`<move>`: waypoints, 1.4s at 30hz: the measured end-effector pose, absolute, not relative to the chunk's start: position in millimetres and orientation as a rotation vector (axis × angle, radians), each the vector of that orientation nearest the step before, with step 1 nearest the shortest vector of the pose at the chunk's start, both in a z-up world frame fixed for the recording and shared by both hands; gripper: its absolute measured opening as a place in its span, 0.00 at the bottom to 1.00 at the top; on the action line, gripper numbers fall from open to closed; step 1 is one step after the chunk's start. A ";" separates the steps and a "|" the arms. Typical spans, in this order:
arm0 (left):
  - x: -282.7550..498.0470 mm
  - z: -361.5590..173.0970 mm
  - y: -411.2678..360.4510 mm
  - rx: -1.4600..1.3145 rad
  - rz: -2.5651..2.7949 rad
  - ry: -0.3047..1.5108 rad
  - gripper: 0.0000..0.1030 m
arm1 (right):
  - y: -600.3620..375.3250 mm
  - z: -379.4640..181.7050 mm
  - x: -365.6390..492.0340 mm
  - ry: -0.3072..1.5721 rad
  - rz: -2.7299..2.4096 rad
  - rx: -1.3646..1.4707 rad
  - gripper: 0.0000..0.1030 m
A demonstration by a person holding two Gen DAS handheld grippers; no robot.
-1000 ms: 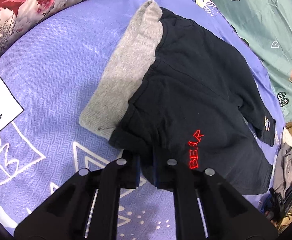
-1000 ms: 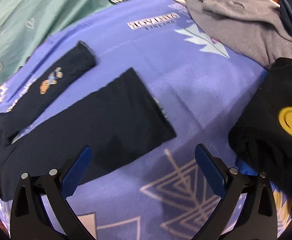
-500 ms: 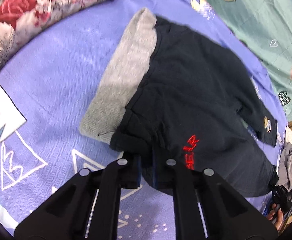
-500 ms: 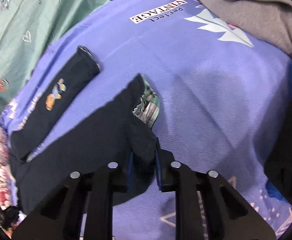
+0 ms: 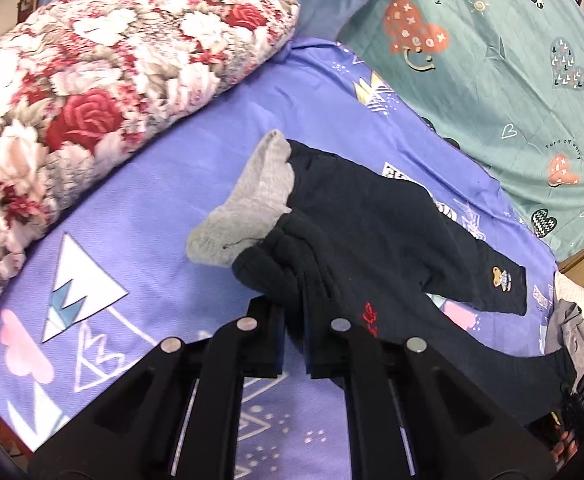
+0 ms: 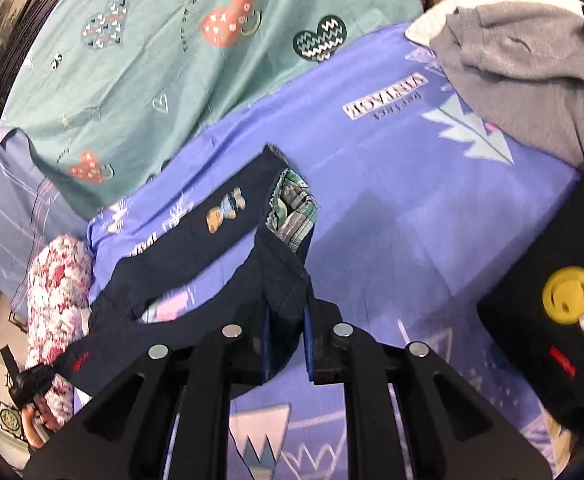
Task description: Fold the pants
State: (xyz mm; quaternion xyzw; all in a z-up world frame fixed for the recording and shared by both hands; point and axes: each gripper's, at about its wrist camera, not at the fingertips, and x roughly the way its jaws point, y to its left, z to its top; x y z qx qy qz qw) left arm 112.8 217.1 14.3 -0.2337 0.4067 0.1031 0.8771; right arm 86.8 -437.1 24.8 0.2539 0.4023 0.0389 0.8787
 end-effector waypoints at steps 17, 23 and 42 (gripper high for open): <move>79.0 -26.1 233.3 -0.307 0.511 0.910 0.68 | -418.5 -18.0 49.9 0.943 -0.086 0.281 0.55; 87.6 -11.1 202.3 -0.255 0.376 0.888 0.77 | -378.7 -29.8 66.7 0.977 0.104 0.286 0.55; 115.6 -83.3 179.7 -0.255 0.291 1.077 0.85 | -379.8 -17.9 191.9 0.951 0.054 0.377 0.69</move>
